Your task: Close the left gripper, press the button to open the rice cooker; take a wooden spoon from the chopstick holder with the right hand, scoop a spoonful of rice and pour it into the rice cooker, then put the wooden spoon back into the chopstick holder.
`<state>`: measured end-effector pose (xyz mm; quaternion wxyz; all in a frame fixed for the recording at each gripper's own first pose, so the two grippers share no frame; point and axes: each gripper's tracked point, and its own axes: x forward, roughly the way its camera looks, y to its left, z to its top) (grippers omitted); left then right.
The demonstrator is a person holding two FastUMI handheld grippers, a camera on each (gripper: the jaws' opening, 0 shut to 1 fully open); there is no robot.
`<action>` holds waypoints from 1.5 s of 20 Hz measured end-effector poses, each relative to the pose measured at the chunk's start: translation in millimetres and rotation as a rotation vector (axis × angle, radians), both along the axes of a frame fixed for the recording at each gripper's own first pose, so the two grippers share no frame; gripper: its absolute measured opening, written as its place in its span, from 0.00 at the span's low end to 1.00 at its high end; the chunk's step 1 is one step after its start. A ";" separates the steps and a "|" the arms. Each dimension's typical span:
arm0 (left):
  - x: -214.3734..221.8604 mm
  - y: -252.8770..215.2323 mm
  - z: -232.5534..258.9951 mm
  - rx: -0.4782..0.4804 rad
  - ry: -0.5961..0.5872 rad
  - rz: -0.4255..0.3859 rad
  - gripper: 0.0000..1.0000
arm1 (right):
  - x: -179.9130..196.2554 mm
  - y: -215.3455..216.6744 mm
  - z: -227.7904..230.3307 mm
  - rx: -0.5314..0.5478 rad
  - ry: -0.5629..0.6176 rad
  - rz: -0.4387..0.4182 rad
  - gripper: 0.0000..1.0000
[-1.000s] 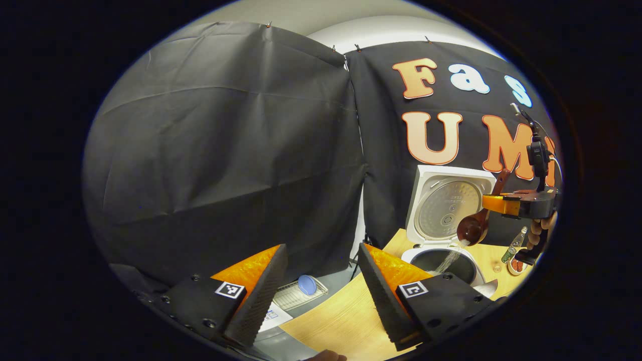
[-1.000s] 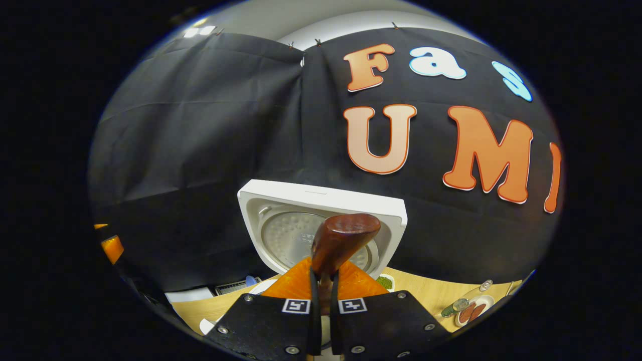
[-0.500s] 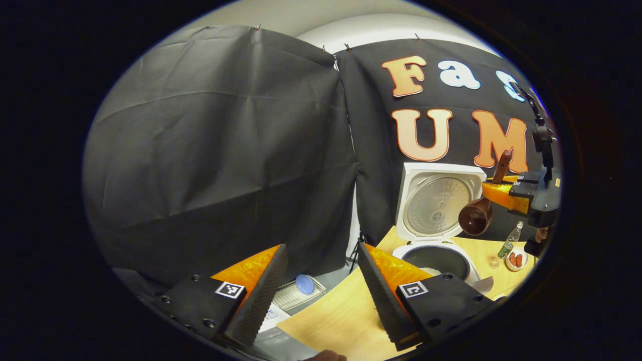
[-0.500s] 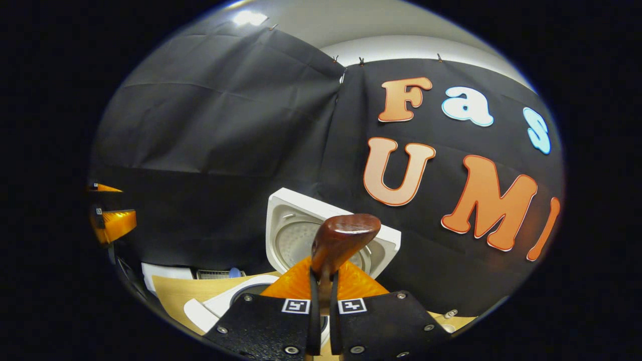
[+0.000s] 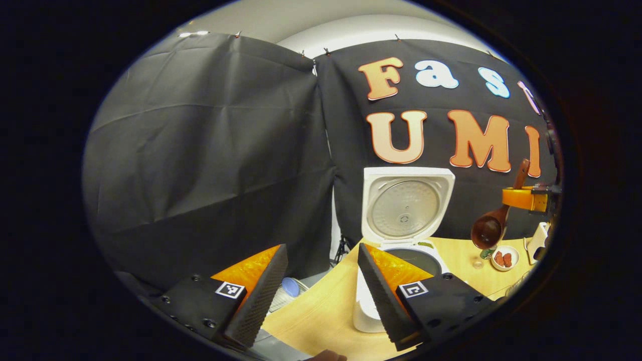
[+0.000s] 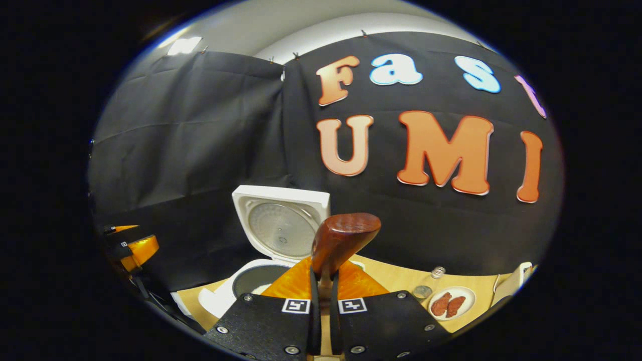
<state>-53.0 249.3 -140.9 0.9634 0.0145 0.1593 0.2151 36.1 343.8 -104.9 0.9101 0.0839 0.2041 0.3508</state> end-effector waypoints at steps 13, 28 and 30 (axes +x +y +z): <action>30.0 -102.4 25.6 0.014 -0.001 -0.127 0.96 | -22.6 -231.8 -131.9 -0.097 0.292 -0.407 0.06; 33.2 -160.3 42.0 0.057 -0.011 -0.178 0.96 | -52.1 -334.2 -239.9 -0.065 0.506 -0.580 0.07; 32.0 -162.0 44.7 0.065 -0.016 -0.176 0.96 | -51.5 -332.8 -250.2 -0.056 0.525 -0.572 0.07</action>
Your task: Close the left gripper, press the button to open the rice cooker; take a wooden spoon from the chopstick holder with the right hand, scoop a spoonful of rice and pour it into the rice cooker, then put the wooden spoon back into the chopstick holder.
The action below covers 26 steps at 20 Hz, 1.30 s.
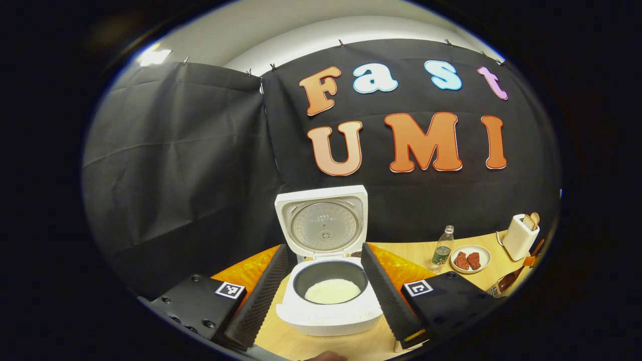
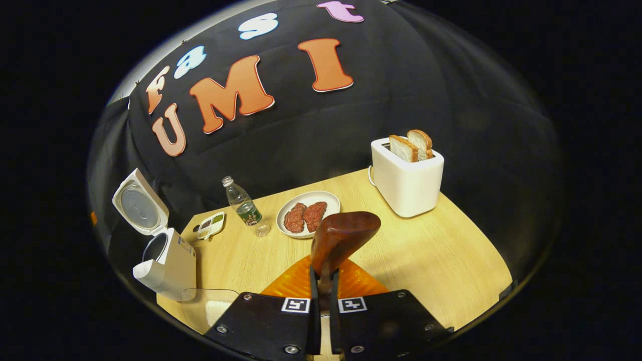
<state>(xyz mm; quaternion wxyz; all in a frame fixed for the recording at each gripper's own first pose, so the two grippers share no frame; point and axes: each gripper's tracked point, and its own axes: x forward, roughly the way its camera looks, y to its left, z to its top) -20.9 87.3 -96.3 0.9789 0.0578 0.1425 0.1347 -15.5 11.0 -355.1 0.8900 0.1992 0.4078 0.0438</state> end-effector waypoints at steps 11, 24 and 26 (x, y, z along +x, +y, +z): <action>24.1 0.8 8.6 -0.095 -0.018 0.000 0.96 | -4.2 -5.5 -36.3 0.097 0.059 -0.054 0.12; 78.7 15.5 31.8 -0.119 -0.061 -0.075 0.95 | -20.4 -41.4 -6.8 0.033 0.089 -0.139 0.33; 94.7 28.1 33.3 -0.122 -0.036 -0.072 0.99 | -25.3 -55.2 13.6 -0.001 0.066 -0.149 0.40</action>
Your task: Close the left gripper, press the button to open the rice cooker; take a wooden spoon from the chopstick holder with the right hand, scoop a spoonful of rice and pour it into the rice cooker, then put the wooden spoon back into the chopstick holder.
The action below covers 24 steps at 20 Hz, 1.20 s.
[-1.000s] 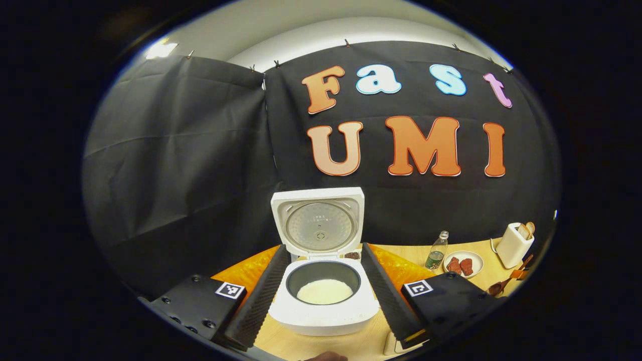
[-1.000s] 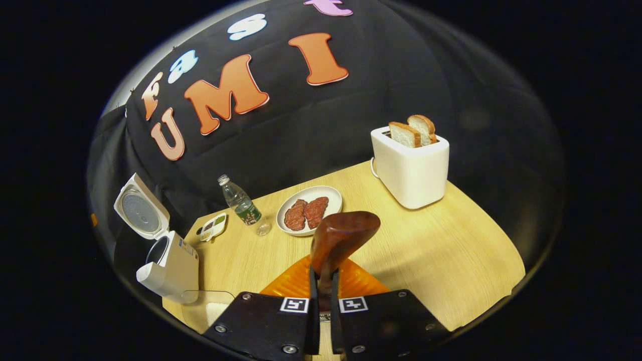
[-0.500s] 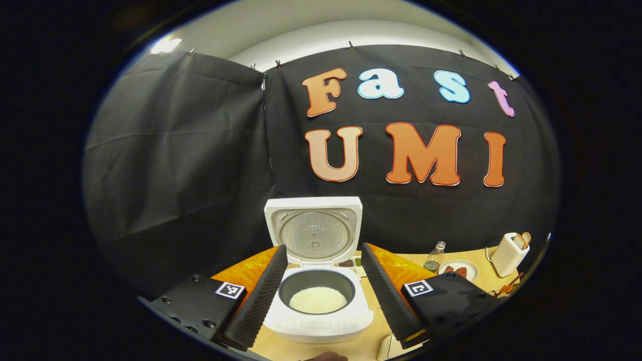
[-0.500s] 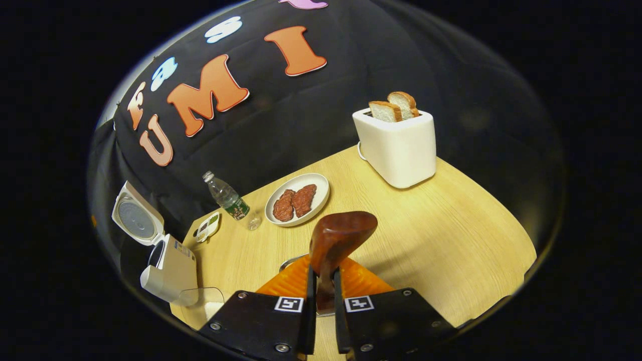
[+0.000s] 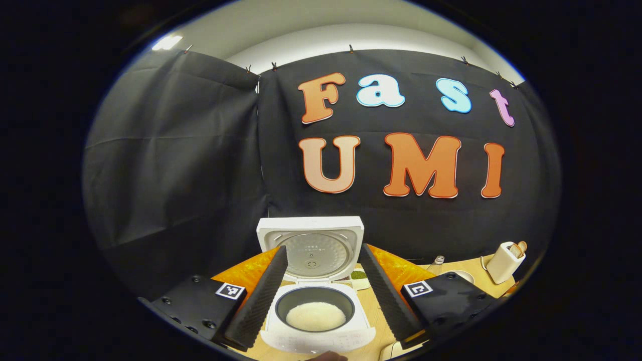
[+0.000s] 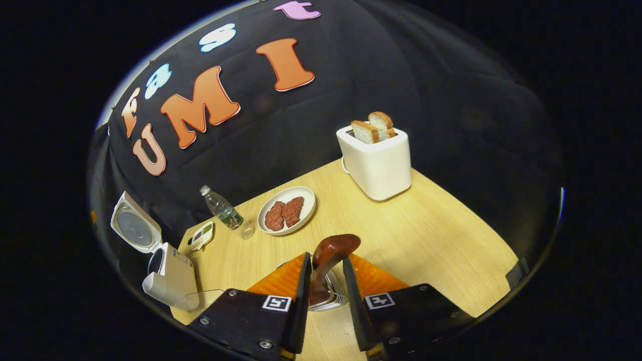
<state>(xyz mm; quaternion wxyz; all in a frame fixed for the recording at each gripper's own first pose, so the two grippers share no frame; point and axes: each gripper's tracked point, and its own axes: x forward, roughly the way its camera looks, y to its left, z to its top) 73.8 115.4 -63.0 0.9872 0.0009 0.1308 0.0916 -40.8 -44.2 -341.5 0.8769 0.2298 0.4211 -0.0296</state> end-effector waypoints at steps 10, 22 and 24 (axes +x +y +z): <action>148.4 40.7 -7.1 0.025 0.082 -0.027 0.95 | -32.2 -39.5 108.5 -0.197 -0.144 -0.028 0.79; 217.6 47.7 -68.9 -0.037 0.240 0.018 0.98 | -52.6 -35.9 144.8 -0.259 -0.181 -0.006 0.87; 209.3 44.3 -70.3 -0.048 0.276 0.008 0.97 | -42.6 -26.5 142.6 -0.235 -0.191 0.024 0.87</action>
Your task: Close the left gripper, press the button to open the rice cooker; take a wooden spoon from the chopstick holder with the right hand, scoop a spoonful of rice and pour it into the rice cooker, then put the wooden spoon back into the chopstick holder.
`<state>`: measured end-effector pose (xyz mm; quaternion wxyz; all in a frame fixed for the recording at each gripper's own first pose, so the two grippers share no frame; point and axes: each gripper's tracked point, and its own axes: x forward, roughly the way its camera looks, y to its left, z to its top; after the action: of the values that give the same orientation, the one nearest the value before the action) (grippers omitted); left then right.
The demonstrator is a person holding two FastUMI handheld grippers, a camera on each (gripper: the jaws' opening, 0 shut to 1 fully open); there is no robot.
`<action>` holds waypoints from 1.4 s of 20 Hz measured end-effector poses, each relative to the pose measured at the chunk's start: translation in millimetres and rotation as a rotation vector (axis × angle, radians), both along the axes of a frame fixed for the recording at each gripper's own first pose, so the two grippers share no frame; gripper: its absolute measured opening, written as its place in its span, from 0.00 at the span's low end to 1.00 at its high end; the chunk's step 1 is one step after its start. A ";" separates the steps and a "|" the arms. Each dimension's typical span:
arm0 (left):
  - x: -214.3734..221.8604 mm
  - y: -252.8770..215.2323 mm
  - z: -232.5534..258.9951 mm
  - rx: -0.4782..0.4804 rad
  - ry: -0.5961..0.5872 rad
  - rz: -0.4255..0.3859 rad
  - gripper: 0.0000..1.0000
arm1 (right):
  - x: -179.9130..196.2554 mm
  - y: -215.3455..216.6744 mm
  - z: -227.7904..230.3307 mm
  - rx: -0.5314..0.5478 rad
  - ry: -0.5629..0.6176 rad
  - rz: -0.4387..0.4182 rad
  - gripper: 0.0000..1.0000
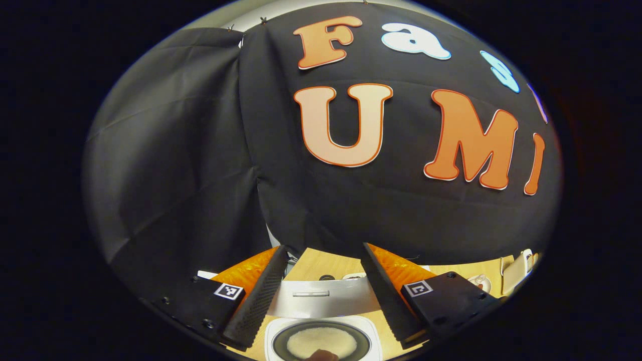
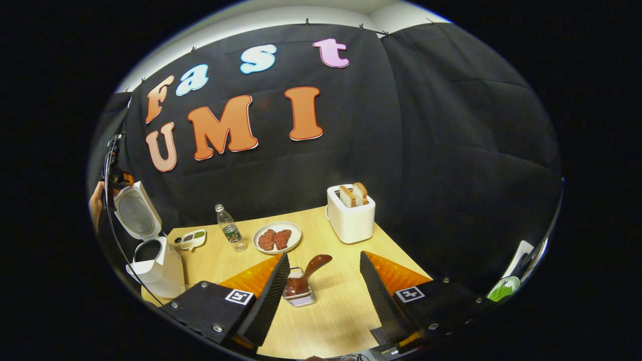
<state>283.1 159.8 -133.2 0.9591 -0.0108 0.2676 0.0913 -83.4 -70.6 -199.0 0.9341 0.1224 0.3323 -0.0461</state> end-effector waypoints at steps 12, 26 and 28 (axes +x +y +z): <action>-154.8 -15.8 -30.1 -0.203 0.373 0.079 0.98 | 68.9 72.2 -12.5 0.066 -0.072 0.288 0.87; -237.9 -47.8 -171.6 -0.197 0.808 0.087 0.99 | 78.2 89.5 -43.5 0.080 -0.071 0.370 0.87; -239.6 -46.1 -179.5 -0.215 0.816 0.113 0.99 | 75.5 89.1 -45.8 0.074 -0.063 0.370 0.87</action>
<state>43.5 113.6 -312.8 0.7615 -0.0884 0.6323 0.1118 -7.9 18.5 -244.7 0.9314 0.0946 0.3212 0.1426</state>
